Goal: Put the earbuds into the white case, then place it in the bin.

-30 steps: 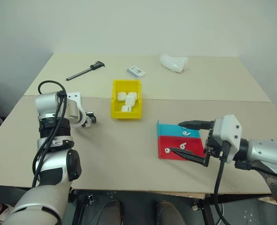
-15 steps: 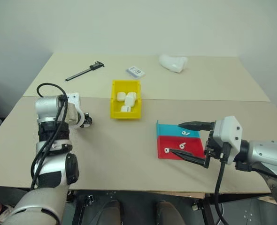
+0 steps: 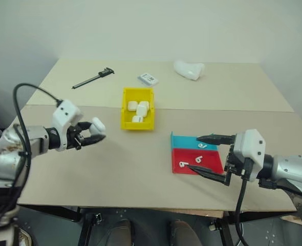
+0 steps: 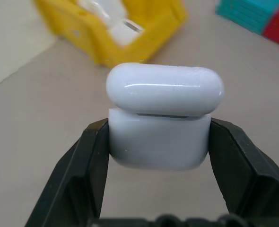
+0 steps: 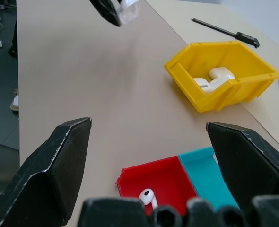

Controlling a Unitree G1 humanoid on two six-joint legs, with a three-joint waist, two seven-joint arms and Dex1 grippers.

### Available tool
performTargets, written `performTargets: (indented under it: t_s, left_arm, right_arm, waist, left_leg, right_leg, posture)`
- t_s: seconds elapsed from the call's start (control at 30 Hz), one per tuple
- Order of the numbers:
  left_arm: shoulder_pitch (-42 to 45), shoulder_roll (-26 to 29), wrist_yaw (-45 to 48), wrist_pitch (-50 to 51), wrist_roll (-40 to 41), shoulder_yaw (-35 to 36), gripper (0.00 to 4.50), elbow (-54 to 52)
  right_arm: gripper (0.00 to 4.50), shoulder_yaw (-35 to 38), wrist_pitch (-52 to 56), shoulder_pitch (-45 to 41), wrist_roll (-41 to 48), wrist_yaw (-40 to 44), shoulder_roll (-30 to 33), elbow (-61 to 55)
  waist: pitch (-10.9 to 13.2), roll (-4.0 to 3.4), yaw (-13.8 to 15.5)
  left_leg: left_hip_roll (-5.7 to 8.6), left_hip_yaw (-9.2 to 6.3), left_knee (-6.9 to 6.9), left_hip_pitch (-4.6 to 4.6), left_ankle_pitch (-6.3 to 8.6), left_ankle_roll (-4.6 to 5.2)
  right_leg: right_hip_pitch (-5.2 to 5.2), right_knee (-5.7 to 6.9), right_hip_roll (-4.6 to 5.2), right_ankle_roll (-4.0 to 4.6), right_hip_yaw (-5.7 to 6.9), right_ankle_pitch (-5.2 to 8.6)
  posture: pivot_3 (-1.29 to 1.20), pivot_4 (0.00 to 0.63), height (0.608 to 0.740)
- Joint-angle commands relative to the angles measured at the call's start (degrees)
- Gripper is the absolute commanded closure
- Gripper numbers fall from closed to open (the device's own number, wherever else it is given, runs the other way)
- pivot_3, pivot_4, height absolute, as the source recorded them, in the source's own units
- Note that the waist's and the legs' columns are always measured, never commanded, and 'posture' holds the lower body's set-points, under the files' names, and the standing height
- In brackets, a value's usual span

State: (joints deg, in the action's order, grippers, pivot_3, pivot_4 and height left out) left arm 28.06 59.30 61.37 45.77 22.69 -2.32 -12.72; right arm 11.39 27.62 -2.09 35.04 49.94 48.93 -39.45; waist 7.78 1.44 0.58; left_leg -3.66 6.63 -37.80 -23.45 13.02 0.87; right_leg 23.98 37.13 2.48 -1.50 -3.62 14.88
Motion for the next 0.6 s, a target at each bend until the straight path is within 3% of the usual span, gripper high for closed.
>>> performTargets:
  t_s: [0.03,0.2,0.3,0.6]
  left_arm:
    - [5.7,3.0,9.9,-3.2,-3.9,-9.8,1.7,-0.3]
    - [14.5,1.2,22.1,-8.6,-10.8,-22.7,1.7,5.1]
    - [16.6,-1.0,23.2,-12.3,-16.4,-27.5,1.7,9.3]
    - [17.1,-9.1,19.9,-15.3,-25.4,-30.9,1.7,15.1]
  right_arm:
    - [0.0,0.4,-1.8,-0.2,0.0,0.2,-0.4,-1.2]
    - [0.0,0.2,-1.5,0.8,-0.4,-0.8,-0.8,-2.7]
    - [0.0,0.0,-1.2,1.4,-0.8,-1.8,-1.1,-3.7]
    - [0.0,1.4,-0.3,4.1,-0.9,-4.5,-0.9,-6.9]
  waist:
    - [0.0,0.0,0.1]
    - [0.0,0.01,0.0]
    - [0.0,0.0,-0.1]
    - [0.0,0.01,0.1]
  left_leg:
    - [0.0,0.0,0.0,-0.08,0.0,0.0]
    - [-0.01,-0.01,-0.06,-0.28,0.03,0.06]
    - [0.0,-0.02,-0.07,-0.25,0.02,0.07]
    - [-0.01,-0.1,-0.14,-0.33,0.05,0.12]
  right_leg:
    - [0.05,-0.03,-0.03,0.0,0.01,0.0]
    - [0.2,-0.01,-0.08,-0.02,0.0,0.02]
    - [0.17,-0.01,-0.09,-0.02,-0.01,0.02]
    - [0.18,0.0,-0.09,-0.04,0.01,0.03]
  posture:
    - [0.0,0.15,0.74]
    - [0.0,0.15,0.74]
    - [0.0,0.15,0.74]
    - [0.0,0.15,0.74]
